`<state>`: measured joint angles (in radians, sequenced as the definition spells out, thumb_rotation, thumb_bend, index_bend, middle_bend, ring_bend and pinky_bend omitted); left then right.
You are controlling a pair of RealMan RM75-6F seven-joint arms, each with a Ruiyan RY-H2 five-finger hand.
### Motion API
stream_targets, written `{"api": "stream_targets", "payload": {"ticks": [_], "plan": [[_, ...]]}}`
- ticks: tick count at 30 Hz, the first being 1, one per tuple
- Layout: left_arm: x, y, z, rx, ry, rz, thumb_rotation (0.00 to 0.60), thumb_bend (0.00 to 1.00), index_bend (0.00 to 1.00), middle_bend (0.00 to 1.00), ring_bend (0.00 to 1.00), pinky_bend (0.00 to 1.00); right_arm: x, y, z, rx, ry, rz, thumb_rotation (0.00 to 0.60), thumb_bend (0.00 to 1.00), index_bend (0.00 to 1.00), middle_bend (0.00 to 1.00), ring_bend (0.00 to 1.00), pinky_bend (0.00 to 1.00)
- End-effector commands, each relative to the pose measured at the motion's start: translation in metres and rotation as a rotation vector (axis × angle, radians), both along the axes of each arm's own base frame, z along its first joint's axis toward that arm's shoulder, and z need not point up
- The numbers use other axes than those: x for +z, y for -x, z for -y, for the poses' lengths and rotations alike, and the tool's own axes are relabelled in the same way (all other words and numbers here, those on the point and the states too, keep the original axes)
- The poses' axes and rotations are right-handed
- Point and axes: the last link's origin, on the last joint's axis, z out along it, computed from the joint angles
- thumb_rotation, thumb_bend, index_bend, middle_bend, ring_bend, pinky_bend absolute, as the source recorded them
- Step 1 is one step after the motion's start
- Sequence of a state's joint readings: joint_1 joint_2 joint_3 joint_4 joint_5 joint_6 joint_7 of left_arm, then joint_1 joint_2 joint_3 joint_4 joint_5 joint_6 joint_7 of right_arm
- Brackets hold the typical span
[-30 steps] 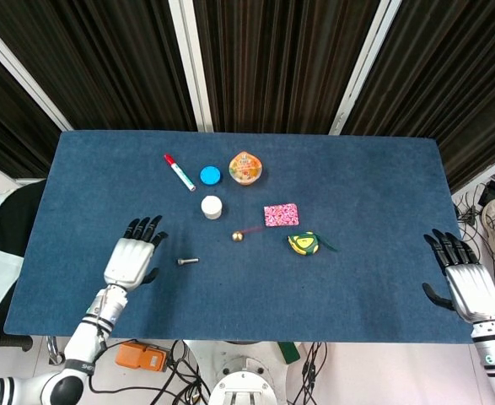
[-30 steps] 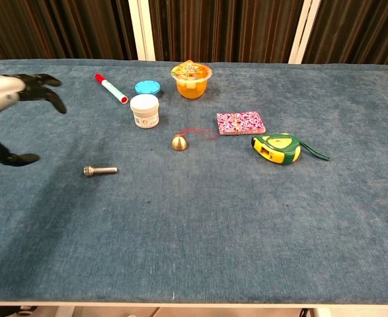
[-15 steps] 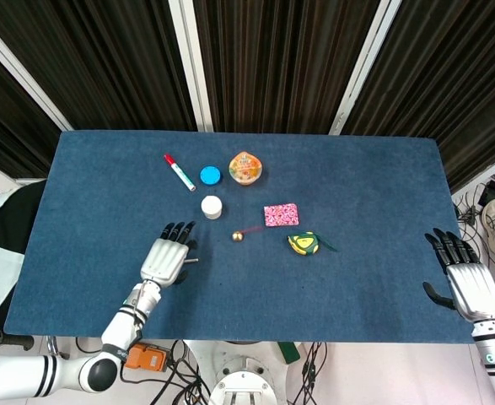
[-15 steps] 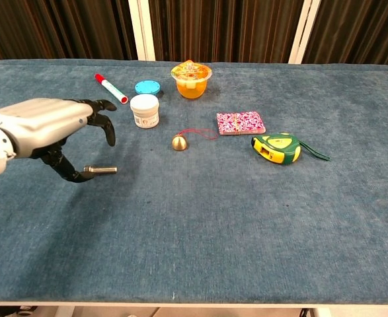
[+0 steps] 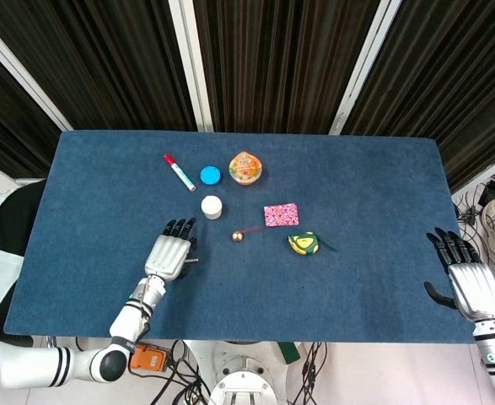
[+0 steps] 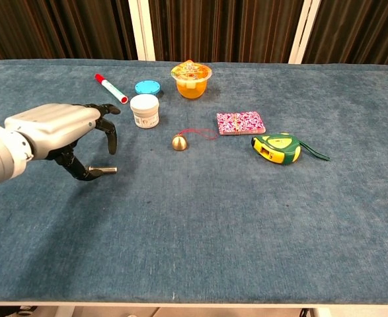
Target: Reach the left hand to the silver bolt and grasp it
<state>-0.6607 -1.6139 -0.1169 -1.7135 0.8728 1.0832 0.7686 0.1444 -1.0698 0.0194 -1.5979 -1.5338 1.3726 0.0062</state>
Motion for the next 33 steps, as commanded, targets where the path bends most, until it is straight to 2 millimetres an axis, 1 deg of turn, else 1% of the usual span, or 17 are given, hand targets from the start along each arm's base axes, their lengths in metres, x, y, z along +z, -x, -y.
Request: {"api": "stream_targets", "payload": {"ticks": [1,8,18,24,33], "plan": [[-0.002,0.001,0.001,0.004,0.005,0.000,0.600,0.28,0.44,0.00,0.00,0.08,0.000,0.000,0.000,0.001,0.000,-0.001,0.600,0.46,0.03,0.08,0.07,0.15],[-0.006,0.003,0.001,0.007,0.012,0.004,0.600,0.28,0.45,0.00,0.00,0.08,0.000,0.000,0.000,-0.001,0.001,-0.001,0.600,0.46,0.03,0.08,0.07,0.15],[-0.002,0.009,-0.005,0.018,-0.001,0.002,0.600,0.29,0.47,0.01,0.00,0.08,-0.001,0.000,0.000,0.000,0.000,-0.004,0.600,0.46,0.03,0.08,0.07,0.15],[-0.001,0.014,-0.005,0.031,0.000,0.002,0.600,0.32,0.47,0.01,0.00,0.08,-0.001,0.000,0.000,-0.001,0.001,-0.005,0.600,0.46,0.03,0.08,0.07,0.15],[-0.003,0.019,-0.004,0.045,0.008,0.006,0.600,0.33,0.47,0.01,0.00,0.08,-0.001,0.000,0.000,-0.003,0.002,-0.007,0.600,0.46,0.03,0.08,0.07,0.15]]}}
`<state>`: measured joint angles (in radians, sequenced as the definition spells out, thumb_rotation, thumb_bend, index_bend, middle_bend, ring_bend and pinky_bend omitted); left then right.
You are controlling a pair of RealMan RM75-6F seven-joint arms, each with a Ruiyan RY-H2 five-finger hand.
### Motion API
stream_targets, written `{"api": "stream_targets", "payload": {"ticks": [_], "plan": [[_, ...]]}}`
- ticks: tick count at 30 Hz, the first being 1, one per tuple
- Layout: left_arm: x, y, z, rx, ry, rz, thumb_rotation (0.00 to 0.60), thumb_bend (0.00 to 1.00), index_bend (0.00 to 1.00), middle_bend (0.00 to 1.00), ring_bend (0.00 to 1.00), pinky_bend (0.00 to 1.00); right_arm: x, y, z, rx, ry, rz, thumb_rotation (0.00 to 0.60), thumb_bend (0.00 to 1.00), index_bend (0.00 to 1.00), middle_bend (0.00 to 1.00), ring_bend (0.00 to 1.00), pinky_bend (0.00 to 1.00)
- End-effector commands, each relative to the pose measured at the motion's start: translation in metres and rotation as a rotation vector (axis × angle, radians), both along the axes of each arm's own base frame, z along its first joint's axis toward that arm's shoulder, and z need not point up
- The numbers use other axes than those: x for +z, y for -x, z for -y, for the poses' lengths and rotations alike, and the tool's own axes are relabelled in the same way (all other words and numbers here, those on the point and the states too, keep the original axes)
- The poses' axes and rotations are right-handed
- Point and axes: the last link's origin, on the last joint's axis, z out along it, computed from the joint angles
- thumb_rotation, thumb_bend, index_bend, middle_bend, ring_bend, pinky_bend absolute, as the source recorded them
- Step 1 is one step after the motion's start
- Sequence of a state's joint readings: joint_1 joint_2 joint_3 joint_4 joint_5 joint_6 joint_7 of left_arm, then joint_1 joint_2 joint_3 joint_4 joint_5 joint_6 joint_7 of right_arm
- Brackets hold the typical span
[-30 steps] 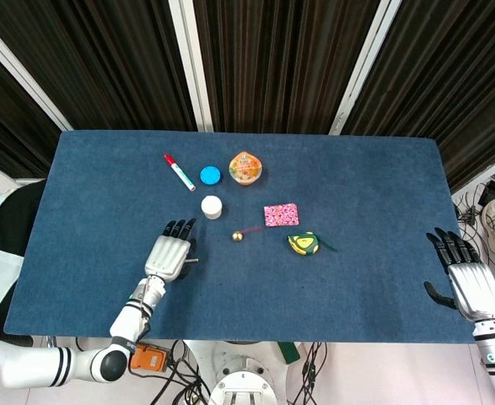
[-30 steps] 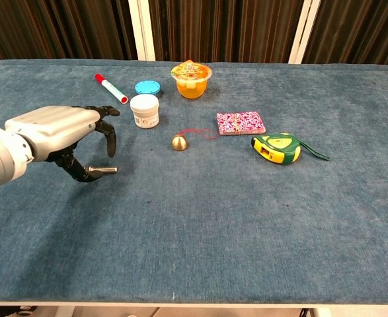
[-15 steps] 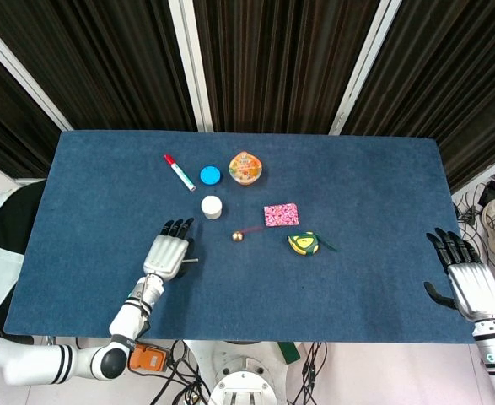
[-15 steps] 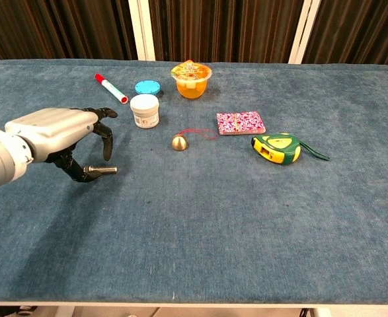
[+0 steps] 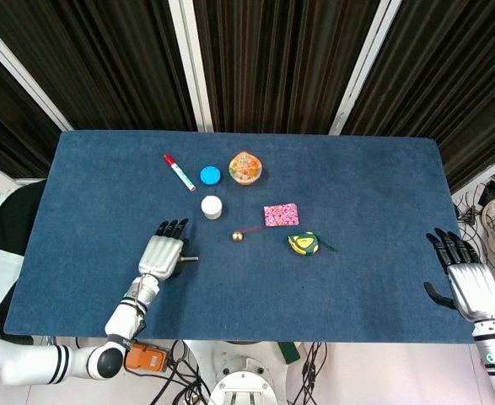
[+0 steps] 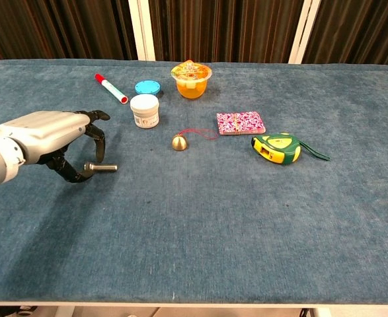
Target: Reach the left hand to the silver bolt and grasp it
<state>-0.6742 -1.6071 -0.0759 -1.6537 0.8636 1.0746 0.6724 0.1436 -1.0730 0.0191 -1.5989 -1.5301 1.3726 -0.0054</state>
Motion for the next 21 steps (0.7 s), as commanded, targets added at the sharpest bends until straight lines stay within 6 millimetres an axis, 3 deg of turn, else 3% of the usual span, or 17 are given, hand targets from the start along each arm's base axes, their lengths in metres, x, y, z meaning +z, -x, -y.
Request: {"api": "stream_targets", "payload": {"ticks": [1,12,21], "plan": [[-0.0009,0.0005,-0.0004,0.001,0.002,0.000,0.600,0.33,0.48,0.01,0.00,0.08,0.0002,0.0001,0.0000,-0.001,0.001,0.001,0.600,0.46,0.03,0.08,0.07,0.15],[-0.0031,0.0023,-0.0013,0.002,-0.001,0.009,0.600,0.36,0.53,0.03,0.00,0.08,0.0001,0.0004,0.0001,-0.004,0.004,0.002,0.600,0.46,0.03,0.08,0.07,0.15],[-0.0051,0.0042,-0.0015,0.004,-0.004,0.016,0.600,0.50,0.55,0.05,0.00,0.08,0.0002,0.0005,0.0003,-0.008,0.006,0.002,0.600,0.46,0.03,0.08,0.07,0.15]]}}
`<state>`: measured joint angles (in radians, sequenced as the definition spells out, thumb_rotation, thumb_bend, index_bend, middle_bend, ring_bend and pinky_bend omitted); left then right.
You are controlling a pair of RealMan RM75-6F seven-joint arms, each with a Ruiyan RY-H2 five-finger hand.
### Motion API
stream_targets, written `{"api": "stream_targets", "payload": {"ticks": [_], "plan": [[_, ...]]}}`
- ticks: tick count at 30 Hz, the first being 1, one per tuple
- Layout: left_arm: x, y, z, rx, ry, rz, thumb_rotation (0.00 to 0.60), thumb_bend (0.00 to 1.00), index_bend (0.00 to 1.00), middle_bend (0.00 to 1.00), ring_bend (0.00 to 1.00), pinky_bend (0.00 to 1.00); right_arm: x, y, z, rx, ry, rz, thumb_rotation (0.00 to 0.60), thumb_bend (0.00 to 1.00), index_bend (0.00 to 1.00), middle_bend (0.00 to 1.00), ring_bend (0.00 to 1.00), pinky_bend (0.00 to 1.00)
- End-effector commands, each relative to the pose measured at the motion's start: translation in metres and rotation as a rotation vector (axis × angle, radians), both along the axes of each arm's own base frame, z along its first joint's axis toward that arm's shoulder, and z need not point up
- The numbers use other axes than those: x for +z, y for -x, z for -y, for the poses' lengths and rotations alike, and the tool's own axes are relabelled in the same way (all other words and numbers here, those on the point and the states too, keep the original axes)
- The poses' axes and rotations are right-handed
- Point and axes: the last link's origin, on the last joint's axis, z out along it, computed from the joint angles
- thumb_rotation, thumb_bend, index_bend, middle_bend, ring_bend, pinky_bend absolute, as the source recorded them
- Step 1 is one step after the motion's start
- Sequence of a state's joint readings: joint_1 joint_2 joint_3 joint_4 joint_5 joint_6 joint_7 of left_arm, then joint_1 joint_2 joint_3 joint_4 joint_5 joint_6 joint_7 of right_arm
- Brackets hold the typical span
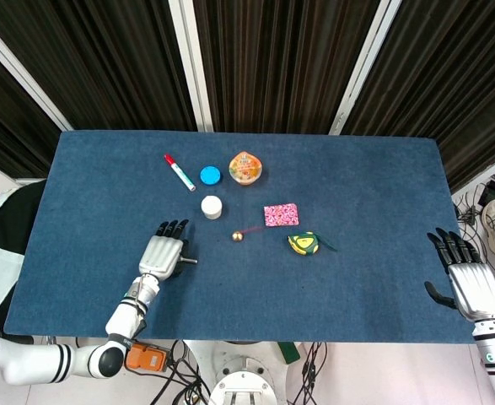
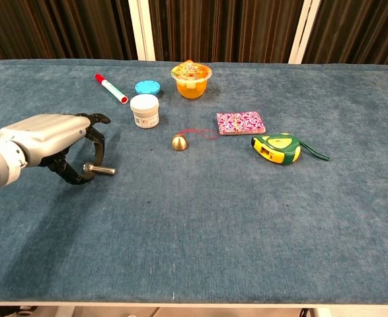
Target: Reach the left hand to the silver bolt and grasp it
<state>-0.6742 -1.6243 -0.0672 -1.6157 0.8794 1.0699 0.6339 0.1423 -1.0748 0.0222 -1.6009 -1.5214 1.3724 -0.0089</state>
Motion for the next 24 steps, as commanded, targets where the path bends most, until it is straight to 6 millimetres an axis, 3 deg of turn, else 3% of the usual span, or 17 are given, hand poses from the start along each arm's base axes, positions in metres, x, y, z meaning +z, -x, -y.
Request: {"api": "stream_targets", "payload": {"ticks": [1,9,15,18,24], "plan": [[-0.001,0.000,0.000,-0.001,-0.004,0.005,0.600,0.51,0.56,0.05,0.00,0.08,0.000,0.000,0.000,-0.001,0.001,0.001,0.600,0.46,0.03,0.08,0.07,0.15],[0.002,0.001,-0.002,-0.011,-0.026,0.012,0.600,0.59,0.61,0.12,0.00,0.09,0.001,0.000,0.000,0.001,0.004,0.003,0.600,0.46,0.03,0.08,0.07,0.15],[0.016,-0.006,-0.005,-0.034,-0.048,0.026,0.600,0.60,0.61,0.13,0.00,0.09,0.001,0.000,-0.001,0.003,0.006,0.004,0.600,0.46,0.03,0.08,0.07,0.15],[0.035,-0.015,-0.009,-0.060,-0.067,0.025,0.600,0.60,0.61,0.13,0.00,0.09,0.001,0.000,-0.001,0.002,0.006,0.006,0.600,0.46,0.03,0.08,0.07,0.15],[0.095,-0.046,-0.021,-0.135,-0.138,0.027,0.600,0.60,0.61,0.13,0.00,0.10,0.001,0.000,-0.001,0.001,0.006,0.011,0.600,0.46,0.03,0.08,0.07,0.15]]}}
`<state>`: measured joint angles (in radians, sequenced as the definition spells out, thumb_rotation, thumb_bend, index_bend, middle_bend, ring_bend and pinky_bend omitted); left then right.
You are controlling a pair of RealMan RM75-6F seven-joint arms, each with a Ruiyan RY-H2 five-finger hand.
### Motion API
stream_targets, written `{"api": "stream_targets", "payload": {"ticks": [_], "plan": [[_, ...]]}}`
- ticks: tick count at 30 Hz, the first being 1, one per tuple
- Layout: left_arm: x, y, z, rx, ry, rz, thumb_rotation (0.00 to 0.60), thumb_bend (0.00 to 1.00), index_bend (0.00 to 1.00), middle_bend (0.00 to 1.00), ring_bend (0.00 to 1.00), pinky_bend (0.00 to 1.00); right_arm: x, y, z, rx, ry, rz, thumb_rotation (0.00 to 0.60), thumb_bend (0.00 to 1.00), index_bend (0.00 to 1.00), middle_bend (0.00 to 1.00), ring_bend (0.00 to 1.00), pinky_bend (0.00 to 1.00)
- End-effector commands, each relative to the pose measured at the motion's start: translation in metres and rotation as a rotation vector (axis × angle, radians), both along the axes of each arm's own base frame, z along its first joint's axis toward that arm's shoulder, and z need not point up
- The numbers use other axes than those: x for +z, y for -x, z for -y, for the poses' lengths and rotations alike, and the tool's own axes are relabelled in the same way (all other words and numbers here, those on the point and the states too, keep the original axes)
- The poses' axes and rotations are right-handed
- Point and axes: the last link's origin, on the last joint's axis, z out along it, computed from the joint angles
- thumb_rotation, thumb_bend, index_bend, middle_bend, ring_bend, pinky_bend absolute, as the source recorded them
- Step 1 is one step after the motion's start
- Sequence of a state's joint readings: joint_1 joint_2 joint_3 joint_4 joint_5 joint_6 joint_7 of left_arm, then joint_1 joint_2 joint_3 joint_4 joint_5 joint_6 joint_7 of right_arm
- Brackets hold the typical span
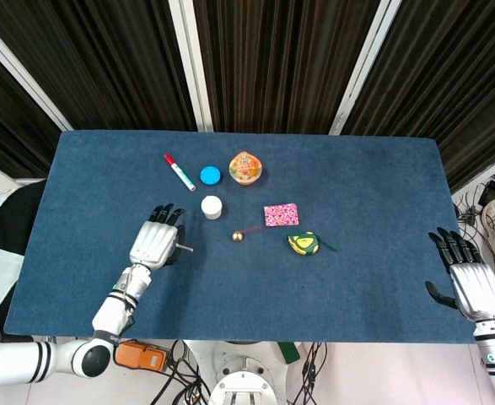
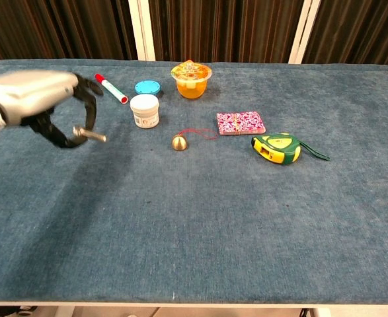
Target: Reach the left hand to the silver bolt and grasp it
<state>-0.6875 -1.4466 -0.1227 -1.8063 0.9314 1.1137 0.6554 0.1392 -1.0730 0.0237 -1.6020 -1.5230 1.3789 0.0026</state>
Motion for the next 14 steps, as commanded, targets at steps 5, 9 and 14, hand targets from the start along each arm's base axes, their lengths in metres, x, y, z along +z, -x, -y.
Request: {"api": "stream_targets", "payload": {"ticks": [5,9,14], "plan": [[0.085,-0.042,-0.011,-0.062,-0.067,0.056,0.600,0.60,0.61,0.13,0.00,0.10,0.000,-0.001,0.000,0.004,0.000,-0.001,0.600,0.46,0.03,0.08,0.07,0.15],[0.114,-0.059,-0.003,-0.043,0.009,0.223,0.600,0.60,0.61,0.13,0.00,0.10,0.001,0.000,-0.001,0.002,0.005,0.002,0.600,0.46,0.03,0.08,0.07,0.15],[0.146,-0.068,0.004,-0.027,0.101,0.393,0.600,0.60,0.62,0.13,0.00,0.10,0.000,-0.001,-0.002,0.004,0.006,0.003,0.600,0.46,0.03,0.08,0.07,0.15]]}}
